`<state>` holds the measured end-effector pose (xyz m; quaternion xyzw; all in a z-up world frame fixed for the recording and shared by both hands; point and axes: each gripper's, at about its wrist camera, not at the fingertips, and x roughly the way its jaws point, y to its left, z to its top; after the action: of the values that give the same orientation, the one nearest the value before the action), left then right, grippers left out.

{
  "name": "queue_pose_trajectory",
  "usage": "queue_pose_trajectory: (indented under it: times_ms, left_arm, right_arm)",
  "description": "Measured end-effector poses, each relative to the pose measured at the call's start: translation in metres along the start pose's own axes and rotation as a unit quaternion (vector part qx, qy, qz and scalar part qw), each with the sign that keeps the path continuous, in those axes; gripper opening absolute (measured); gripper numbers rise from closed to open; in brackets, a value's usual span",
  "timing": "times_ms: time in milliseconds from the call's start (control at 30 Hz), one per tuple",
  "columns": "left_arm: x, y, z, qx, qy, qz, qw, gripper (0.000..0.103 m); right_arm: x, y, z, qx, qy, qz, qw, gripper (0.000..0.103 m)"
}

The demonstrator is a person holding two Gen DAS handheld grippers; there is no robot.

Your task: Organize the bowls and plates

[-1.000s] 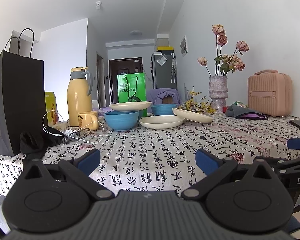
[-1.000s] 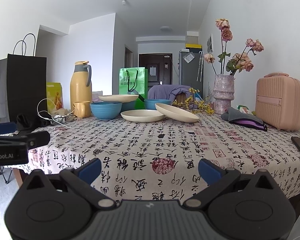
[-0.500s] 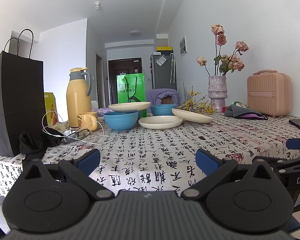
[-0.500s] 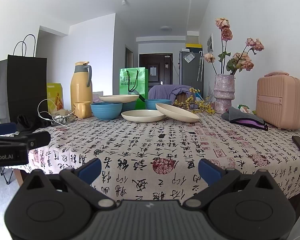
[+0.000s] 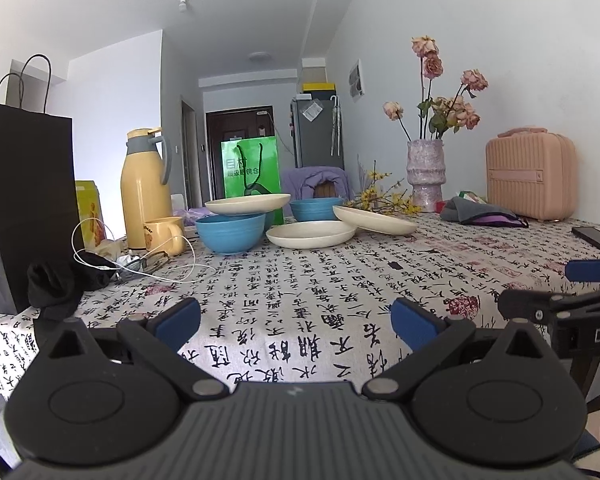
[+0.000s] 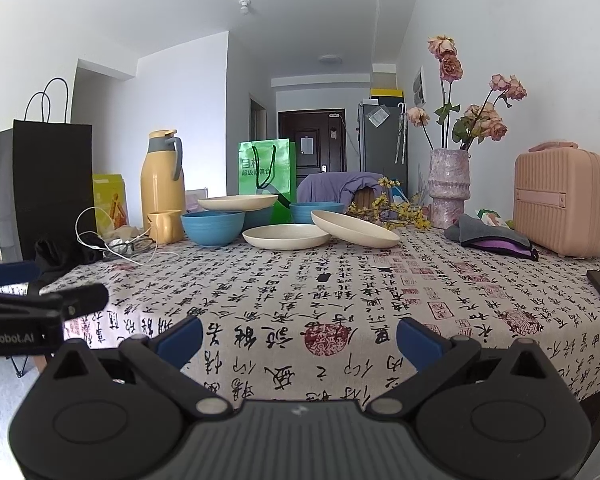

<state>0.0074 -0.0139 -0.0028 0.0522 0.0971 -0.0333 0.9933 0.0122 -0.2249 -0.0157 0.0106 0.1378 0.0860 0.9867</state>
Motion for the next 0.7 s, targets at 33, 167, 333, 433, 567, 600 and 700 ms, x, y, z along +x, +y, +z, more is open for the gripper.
queue_pose_trajectory:
  times_ms: [33, 167, 333, 433, 567, 600, 700]
  left_arm:
    - [0.002, -0.001, 0.0, 0.003, 0.0, 0.0, 1.0, 0.103]
    - [0.013, -0.002, 0.004, -0.001, 0.005, 0.004, 1.0, 0.103]
    - [0.028, -0.009, 0.014, 0.007, 0.007, 0.004, 0.9999, 0.103]
    - [0.037, -0.017, 0.021, 0.014, 0.004, 0.004, 0.9999, 0.103]
    - [0.05, -0.023, 0.031, 0.01, 0.007, 0.006, 0.9999, 0.103]
    - [0.054, -0.024, 0.033, 0.01, 0.01, 0.007, 0.9999, 0.103]
    - [0.066, -0.029, 0.037, 0.013, 0.018, 0.011, 0.9997, 0.103]
  right_arm:
    - [0.001, -0.001, 0.001, 0.002, -0.001, 0.002, 1.0, 0.103]
    - [0.009, -0.005, 0.009, 0.003, -0.002, -0.002, 1.0, 0.103]
    - [0.021, -0.014, 0.019, -0.002, -0.014, -0.007, 1.0, 0.103]
    - [0.028, -0.025, 0.024, 0.008, -0.019, -0.011, 1.0, 0.103]
    - [0.041, -0.039, 0.029, 0.02, -0.013, -0.016, 1.0, 0.103]
    - [0.045, -0.042, 0.031, 0.021, -0.012, -0.017, 1.0, 0.103]
    - [0.056, -0.052, 0.035, 0.024, -0.01, -0.017, 1.0, 0.103]
